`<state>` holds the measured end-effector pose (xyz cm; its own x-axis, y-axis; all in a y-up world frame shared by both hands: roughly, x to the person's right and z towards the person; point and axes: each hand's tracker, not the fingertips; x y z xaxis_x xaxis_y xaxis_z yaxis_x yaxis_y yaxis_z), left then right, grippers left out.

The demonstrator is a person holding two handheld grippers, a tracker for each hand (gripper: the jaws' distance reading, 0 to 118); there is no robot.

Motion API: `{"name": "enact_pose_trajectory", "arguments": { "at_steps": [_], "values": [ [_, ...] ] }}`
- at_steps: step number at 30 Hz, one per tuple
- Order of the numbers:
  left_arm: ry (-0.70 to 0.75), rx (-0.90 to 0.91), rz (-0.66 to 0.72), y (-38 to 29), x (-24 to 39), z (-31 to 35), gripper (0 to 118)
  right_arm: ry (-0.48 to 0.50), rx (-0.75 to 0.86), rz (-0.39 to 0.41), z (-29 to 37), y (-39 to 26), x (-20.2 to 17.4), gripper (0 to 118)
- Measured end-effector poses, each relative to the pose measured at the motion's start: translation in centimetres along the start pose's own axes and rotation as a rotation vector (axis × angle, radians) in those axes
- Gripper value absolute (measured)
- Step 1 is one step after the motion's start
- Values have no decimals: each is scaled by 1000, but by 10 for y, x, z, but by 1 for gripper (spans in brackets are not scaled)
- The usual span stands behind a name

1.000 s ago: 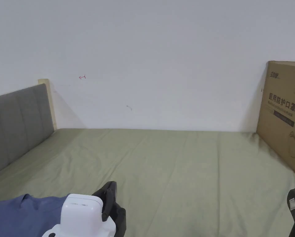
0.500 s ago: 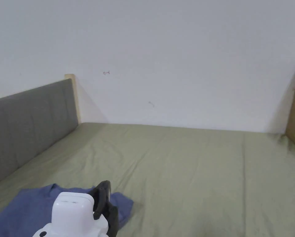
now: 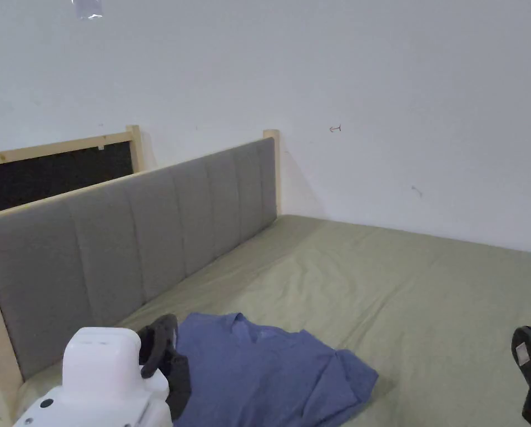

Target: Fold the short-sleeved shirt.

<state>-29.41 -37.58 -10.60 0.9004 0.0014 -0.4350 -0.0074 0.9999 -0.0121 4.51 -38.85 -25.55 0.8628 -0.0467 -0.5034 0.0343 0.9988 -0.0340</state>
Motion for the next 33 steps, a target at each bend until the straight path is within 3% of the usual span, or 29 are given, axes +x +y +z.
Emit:
{"name": "enact_pose_trajectory", "arguments": {
  "at_steps": [2,7,9,10,11,12,13,14,15,16,21,24,26,27,30,33],
  "values": [
    [-92,-68,47,15,-9,-34,0,-3,-19,-13,2,-1,10,0],
    [-366,-659,133,-7,-35,-190,0,-41,-108,-93,-4,-11,37,0],
    [-411,-887,56,-48,-29,-232,0,-62,-141,-111,-10,-22,49,0],
    [-394,-903,9,-72,-20,-253,1,-70,-151,-112,-13,-26,54,0],
    [-390,-944,-17,-92,-15,-269,9,-84,-167,-109,-15,-31,59,0],
    [-389,-962,-22,-108,-11,-282,30,-101,-185,-105,-16,-36,62,0],
    [-391,-972,-23,-124,-8,-295,80,-114,-205,-103,-18,-40,67,0],
    [-377,-979,1,-140,-6,-302,115,-124,-225,-104,-19,-44,72,0],
    [-366,-1015,12,-157,-2,-314,116,-129,-242,-103,-19,-46,76,0],
    [-329,-1028,2,-166,-2,-317,109,-135,-253,-101,-19,-49,79,0],
    [-284,-1073,-9,-209,14,-347,111,-179,-295,-95,-19,-61,94,0],
    [-315,-1047,-198,-210,27,-335,112,-186,-325,-119,-18,-68,97,0],
    [-291,-1036,-189,-203,31,-330,103,-184,-329,-127,-16,-69,97,0],
    [-278,-1026,-184,-196,34,-325,93,-182,-329,-129,-15,-69,97,0],
    [-198,-948,-223,-164,40,-303,1,-177,-322,-137,-9,-64,95,0],
    [-242,-885,-69,-136,23,-282,1,-164,-301,-164,2,-53,98,0]
  ]
}}
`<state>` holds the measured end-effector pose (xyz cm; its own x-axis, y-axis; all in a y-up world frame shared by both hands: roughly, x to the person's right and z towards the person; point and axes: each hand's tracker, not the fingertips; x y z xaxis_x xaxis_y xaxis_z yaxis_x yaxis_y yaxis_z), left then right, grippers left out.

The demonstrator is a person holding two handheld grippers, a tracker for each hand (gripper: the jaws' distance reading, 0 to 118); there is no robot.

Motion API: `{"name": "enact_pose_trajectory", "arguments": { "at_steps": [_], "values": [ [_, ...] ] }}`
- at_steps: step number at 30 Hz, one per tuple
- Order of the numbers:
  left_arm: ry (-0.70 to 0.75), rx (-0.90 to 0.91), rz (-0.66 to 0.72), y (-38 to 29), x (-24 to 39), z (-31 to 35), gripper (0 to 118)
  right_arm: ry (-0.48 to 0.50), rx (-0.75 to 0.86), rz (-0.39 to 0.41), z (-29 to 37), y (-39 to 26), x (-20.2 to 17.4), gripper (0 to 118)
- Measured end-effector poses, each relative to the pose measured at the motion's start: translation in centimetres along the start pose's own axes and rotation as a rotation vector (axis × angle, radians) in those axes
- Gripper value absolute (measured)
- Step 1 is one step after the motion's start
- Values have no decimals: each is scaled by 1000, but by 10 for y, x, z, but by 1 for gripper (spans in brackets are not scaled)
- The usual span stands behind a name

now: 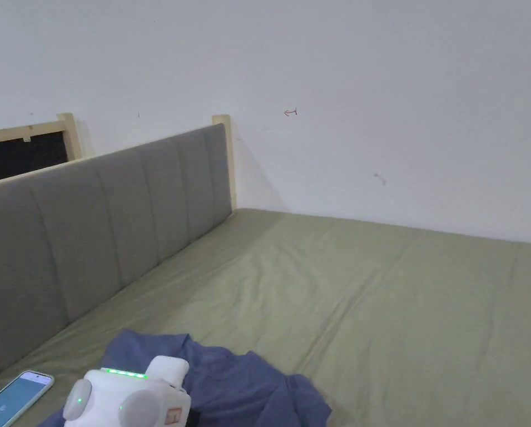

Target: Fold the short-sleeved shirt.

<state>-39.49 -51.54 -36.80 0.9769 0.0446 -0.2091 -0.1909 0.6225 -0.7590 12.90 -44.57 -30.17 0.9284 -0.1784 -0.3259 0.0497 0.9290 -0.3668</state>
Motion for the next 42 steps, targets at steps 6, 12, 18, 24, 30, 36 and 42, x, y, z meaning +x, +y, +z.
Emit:
{"name": "enact_pose_trajectory", "arguments": {
  "at_steps": [6,12,18,24,30,36,42],
  "values": [
    [-2,177,-7,32,-38,86,1,-51,73,4,33,22,14,0],
    [-65,409,-125,67,22,219,1,-62,129,-76,62,28,25,0],
    [-324,640,-244,106,131,317,1,-82,167,-64,92,43,31,0],
    [-547,709,-424,124,250,340,1,-149,260,-63,130,58,54,0],
    [-690,510,-552,103,359,252,1,-247,259,-92,155,50,91,0],
    [-701,46,-477,21,427,71,1,-313,152,-183,155,10,127,1],
    [-564,-176,-404,-46,426,-14,65,-318,31,-177,142,-12,139,1]
  ]
}}
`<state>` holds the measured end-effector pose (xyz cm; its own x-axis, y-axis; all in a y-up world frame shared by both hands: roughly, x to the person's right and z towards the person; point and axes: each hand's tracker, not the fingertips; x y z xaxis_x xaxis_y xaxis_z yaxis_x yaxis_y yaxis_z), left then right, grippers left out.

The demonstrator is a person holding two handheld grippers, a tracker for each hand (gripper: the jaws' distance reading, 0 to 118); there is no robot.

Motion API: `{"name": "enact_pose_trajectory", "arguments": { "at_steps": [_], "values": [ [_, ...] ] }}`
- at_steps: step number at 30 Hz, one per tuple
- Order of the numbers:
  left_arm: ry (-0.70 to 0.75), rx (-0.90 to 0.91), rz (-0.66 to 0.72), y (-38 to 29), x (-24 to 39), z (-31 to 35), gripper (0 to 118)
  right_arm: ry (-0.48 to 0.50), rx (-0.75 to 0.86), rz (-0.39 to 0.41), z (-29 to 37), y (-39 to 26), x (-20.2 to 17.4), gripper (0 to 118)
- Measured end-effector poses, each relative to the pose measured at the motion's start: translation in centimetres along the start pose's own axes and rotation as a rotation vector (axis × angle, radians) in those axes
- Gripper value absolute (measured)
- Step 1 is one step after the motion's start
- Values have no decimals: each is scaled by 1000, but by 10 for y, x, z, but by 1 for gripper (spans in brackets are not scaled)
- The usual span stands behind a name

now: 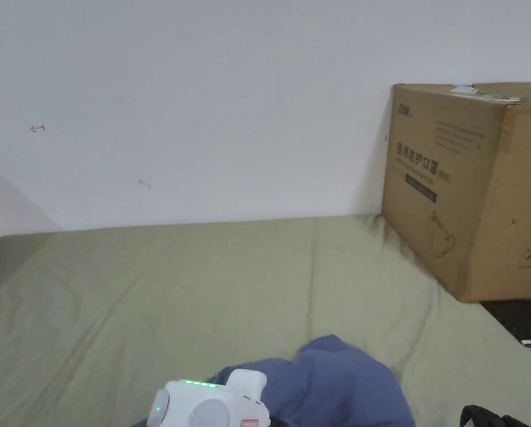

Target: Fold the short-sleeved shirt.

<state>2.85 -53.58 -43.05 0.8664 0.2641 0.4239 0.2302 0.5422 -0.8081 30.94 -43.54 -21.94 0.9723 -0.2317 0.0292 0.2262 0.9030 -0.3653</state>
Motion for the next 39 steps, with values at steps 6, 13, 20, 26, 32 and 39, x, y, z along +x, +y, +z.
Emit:
{"name": "enact_pose_trajectory", "arguments": {
  "at_steps": [6,13,20,26,32,39],
  "values": [
    [-42,117,68,11,-19,48,113,22,-38,4,-9,-3,-14,1],
    [-45,457,99,3,-27,190,113,98,73,67,3,24,-42,1],
    [395,1018,31,-95,-6,274,0,22,322,74,21,28,-58,1],
    [547,1018,116,-155,-2,270,0,-26,390,100,28,14,-67,1],
    [574,994,120,-155,-5,269,0,-14,359,84,25,16,-68,0],
    [259,417,330,-24,-112,246,0,76,252,53,13,30,-66,1]
  ]
}}
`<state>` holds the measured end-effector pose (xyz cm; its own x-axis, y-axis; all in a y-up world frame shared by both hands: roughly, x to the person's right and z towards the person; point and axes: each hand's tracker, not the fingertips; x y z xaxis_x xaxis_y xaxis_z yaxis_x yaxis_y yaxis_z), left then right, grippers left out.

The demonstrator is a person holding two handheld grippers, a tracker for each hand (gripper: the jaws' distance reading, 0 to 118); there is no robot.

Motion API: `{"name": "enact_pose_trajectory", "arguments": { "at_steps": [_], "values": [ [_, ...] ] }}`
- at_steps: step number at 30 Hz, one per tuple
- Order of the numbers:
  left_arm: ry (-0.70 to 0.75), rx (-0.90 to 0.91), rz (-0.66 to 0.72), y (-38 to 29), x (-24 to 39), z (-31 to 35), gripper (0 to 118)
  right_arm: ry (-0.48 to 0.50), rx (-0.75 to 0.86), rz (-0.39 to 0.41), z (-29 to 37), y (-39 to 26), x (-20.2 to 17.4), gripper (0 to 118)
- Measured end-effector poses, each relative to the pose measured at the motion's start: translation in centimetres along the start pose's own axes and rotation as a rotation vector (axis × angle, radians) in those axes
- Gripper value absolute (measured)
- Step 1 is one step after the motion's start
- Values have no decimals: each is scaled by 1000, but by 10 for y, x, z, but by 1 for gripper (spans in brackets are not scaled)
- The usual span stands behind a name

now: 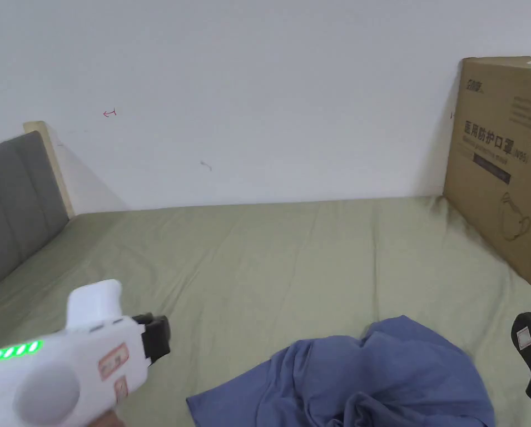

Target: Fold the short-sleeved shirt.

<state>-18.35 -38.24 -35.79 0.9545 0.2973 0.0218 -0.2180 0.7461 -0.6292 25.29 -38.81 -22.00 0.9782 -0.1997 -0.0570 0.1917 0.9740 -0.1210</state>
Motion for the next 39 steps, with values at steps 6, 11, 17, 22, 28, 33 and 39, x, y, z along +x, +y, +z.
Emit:
{"name": "enact_pose_trajectory", "arguments": {
  "at_steps": [6,11,17,22,28,33,39],
  "values": [
    [65,-425,43,-15,-51,-143,0,-1,-116,58,-28,-25,4,1],
    [84,-471,84,-42,-66,-200,118,-16,-214,70,-53,-42,9,1],
    [118,-430,-29,-68,-60,-226,107,-17,-267,78,-75,-59,9,1],
    [96,-321,-402,-93,-12,-200,8,4,-301,76,-86,-70,6,1],
    [29,-187,-251,-79,-20,-168,0,129,-288,-65,-138,-38,36,0],
    [20,27,-145,-66,-26,-117,0,136,-550,-69,-273,-4,79,16],
    [5,-36,-84,-74,-42,-112,0,61,-897,23,-408,-30,88,112]
  ]
}}
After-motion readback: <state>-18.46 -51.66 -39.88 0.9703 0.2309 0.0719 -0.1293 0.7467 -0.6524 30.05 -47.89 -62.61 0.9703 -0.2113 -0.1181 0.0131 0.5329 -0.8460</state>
